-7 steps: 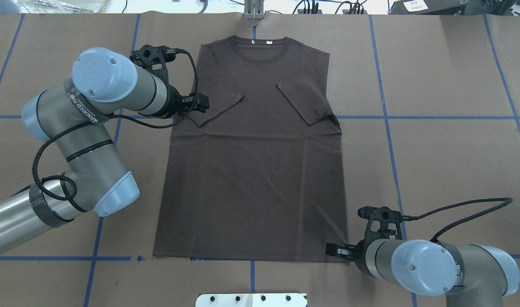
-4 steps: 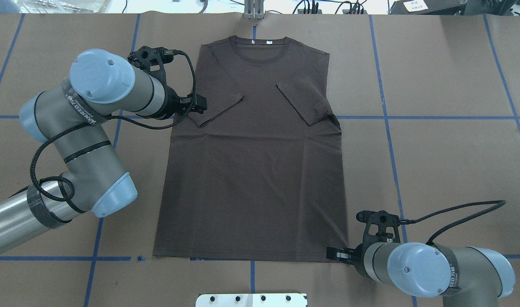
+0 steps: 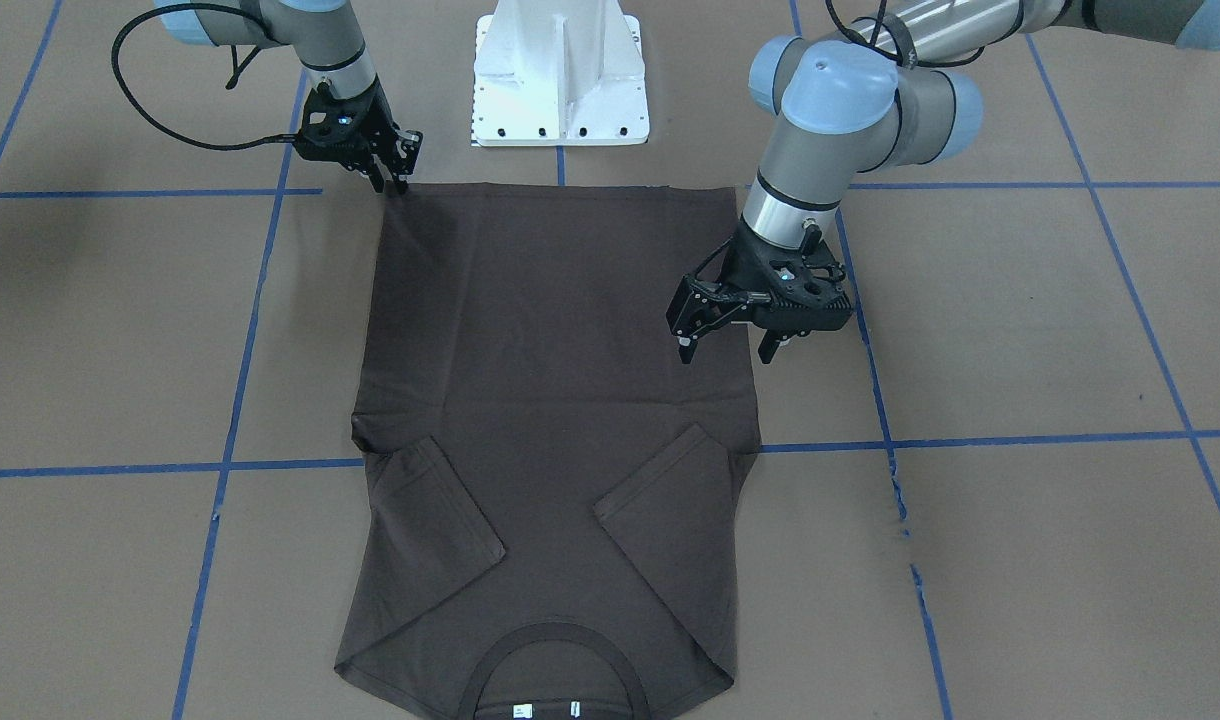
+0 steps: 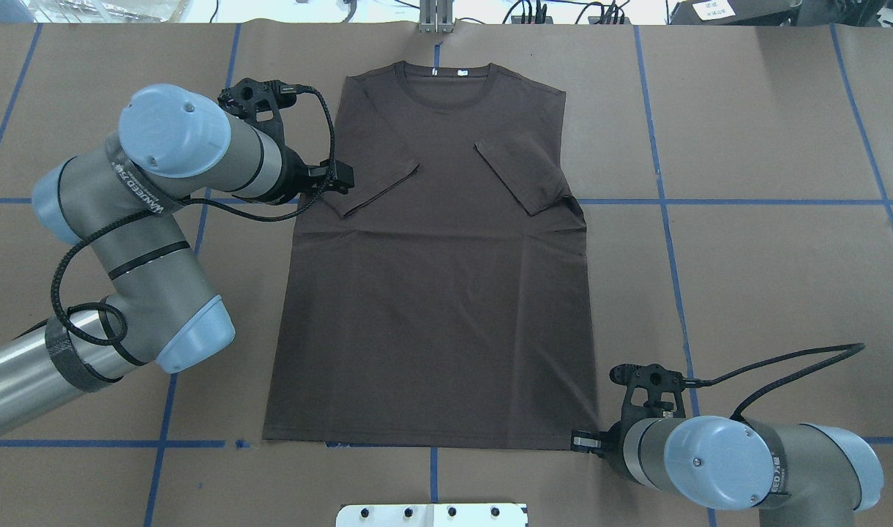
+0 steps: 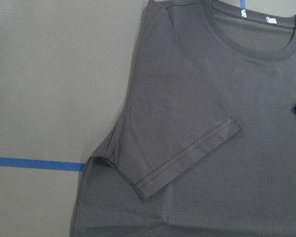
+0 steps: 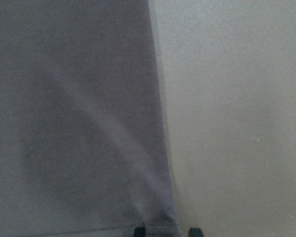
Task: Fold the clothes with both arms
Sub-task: 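Move both grippers down to the shirt's hem corners nearest the robot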
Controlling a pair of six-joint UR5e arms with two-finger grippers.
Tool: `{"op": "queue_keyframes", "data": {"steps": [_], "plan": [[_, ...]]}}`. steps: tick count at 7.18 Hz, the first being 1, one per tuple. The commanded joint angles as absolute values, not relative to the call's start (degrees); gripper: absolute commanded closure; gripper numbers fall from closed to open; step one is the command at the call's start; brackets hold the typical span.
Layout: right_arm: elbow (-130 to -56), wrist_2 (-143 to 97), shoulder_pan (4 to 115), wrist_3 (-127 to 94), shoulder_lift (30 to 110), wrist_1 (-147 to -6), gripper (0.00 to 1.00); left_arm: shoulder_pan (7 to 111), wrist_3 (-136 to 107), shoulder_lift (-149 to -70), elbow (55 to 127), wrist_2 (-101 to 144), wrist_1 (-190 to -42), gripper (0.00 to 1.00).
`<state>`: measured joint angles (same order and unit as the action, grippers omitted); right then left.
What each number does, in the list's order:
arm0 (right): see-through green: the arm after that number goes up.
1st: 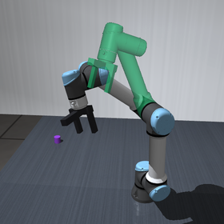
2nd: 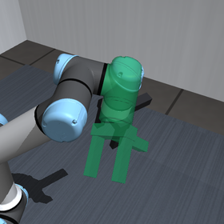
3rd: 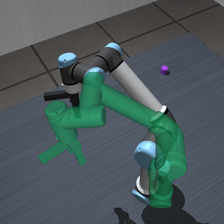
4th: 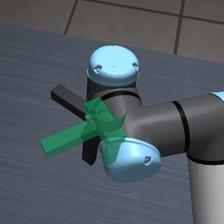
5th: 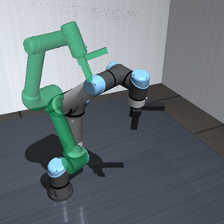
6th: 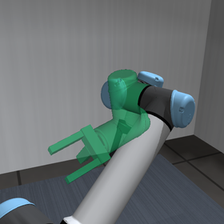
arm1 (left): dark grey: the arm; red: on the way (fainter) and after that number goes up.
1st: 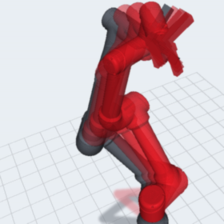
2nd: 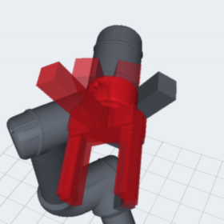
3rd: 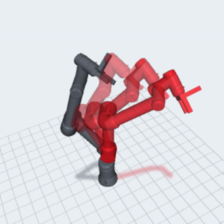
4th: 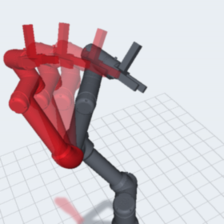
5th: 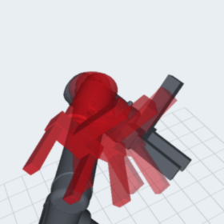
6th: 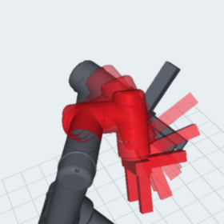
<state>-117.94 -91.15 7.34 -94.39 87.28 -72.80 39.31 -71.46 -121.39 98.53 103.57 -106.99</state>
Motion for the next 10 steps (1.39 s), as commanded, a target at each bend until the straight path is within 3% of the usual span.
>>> {"op": "queue_keyframes", "data": {"steps": [1, 4, 6, 8, 10], "plan": [[-118.47, -91.93, 7.56, -94.31, 87.19, -72.95, 1.0, 39.29, -71.46, -121.38, 98.53, 103.54, -106.96, 0.0], [-120.14, -91.77, 7.91, -94.66, 87.19, -73.21, 1.0, 39.11, -72.15, -119.29, 98.69, 104.23, -106.96, 0.0], [-120.93, -91.84, 8.35, -95.54, 87.19, -73.04, 1.0, 36.41, -82.8, -109.38, 108.24, 108.1, -107.31, 0.0], [-121.64, -92.19, 9.05, -95.62, 87.19, -72.95, 1.0, 25.63, -95.13, -103.91, 114.76, 101.47, -106.79, 0.0], [-122.34, -92.55, 10.1, -95.54, 87.19, -72.95, 1.0, 15.87, -105.78, -102.14, 115.31, 93.29, -104.7, 0.0]]}}
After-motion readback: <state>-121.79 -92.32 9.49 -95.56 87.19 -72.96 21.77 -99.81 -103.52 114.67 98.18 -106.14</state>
